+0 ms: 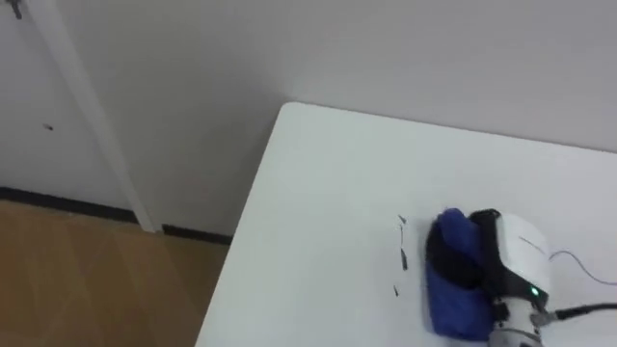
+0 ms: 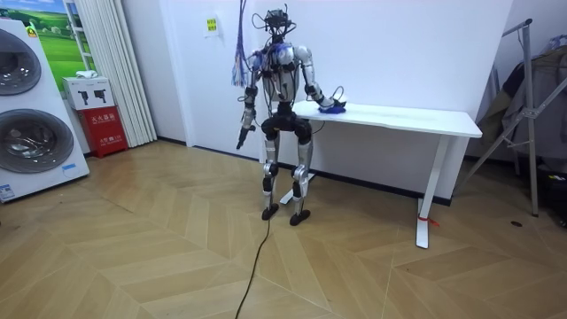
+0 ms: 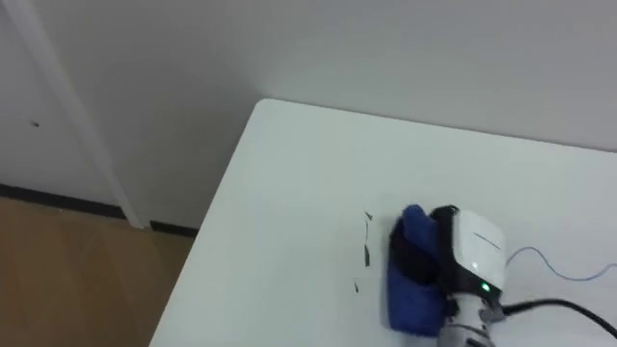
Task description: Wipe table
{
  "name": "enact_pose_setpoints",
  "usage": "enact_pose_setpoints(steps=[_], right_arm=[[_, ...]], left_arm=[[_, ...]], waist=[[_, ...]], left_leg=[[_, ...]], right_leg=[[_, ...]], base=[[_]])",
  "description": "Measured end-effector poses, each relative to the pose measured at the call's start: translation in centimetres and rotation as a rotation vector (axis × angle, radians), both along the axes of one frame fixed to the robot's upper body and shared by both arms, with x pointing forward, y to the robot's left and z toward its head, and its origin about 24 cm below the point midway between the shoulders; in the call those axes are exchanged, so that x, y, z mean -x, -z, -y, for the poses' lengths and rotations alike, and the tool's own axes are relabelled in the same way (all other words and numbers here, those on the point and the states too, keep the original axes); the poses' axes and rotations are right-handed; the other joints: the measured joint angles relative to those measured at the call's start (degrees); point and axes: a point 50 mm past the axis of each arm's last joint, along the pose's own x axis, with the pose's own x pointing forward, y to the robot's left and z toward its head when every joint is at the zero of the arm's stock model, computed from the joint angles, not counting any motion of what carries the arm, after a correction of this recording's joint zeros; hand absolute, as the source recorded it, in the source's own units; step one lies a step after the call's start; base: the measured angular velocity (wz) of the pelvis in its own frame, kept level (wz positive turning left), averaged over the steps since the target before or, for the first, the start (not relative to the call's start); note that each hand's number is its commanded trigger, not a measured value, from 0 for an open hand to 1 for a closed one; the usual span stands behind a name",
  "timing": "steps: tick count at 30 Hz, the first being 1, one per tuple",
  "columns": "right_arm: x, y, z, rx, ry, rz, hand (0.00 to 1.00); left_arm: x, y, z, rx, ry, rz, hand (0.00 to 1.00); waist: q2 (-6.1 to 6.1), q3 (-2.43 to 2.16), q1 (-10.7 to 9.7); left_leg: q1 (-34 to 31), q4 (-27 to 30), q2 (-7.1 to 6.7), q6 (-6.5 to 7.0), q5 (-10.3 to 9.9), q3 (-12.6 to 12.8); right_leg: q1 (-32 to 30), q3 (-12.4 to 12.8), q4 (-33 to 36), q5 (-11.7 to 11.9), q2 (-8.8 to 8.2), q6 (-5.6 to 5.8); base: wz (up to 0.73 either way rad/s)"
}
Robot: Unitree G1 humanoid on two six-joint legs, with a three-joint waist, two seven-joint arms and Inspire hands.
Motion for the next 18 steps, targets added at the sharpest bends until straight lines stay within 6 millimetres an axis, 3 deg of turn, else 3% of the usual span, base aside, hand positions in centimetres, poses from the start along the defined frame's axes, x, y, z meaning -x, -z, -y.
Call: enact_pose_setpoints(steps=[3, 6, 8, 13, 16, 18], right_arm=[[0.5, 0.2, 0.9, 0.010, 0.036, -0.011, 1.00], [0.2, 0.3, 0.8, 0.008, 0.032, -0.017, 1.00], [-0.8, 0.1, 0.3, 0.002, 0.018, -0.016, 1.00], [-4.0, -1.2, -2.1, 0.026, -0.090, -0.073, 1.00], [-7.1, -2.3, -4.7, 0.030, -0.244, -0.096, 1.00], [-8.0, -2.7, -5.4, 0.031, -0.286, -0.091, 1.00]], left_arm=[[-0.7, 0.0, 0.1, 0.002, 0.008, 0.018, 0.00], [-1.8, 0.1, 0.3, 0.007, 0.031, 0.046, 0.00], [-2.3, 0.2, 0.7, 0.018, 0.055, 0.051, 0.00], [-4.1, 0.7, 2.2, 0.067, 0.065, 0.086, 0.00], [-5.5, 0.7, 2.8, 0.078, 0.100, 0.110, 0.00], [-4.9, 0.8, 2.9, 0.083, 0.094, 0.098, 0.00]], waist=[[-0.07, -0.12, -0.9], [-0.11, -0.17, -0.5], [-0.08, -0.19, -0.2], [0.08, -0.05, 3.6], [0.23, 0.47, 5.5], [0.36, 0.82, 5.9]], left_leg=[[0.2, 0.5, -0.23, 0.38, -0.2, 0.1], [0.1, 0.6, -0.42, 0.49, -0.3, 0.0], [0.1, 0.5, -0.37, 0.52, -0.3, 0.3], [0.1, 0.0, 0.49, 0.04, -0.3, 3.3], [-0.1, -0.3, 0.95, -0.39, -0.1, 3.3], [-0.3, -0.7, 1.01, -0.55, 0.0, 3.0]], right_leg=[[0.4, 0.1, 0.0, 0.2, -0.25, 0.37], [0.2, 0.2, 0.1, 0.4, -0.37, 0.55], [-0.2, 0.4, 0.3, 0.5, -0.33, 0.51], [-2.5, 3.5, 1.2, 1.4, 0.95, -0.47], [-2.9, 3.3, 1.1, 1.7, 1.47, -0.87], [-3.2, 2.9, 1.1, 1.7, 1.51, -0.89]], base=[[-0.01], [-0.02], [-0.15], [-0.43], [-0.06], [0.13]])
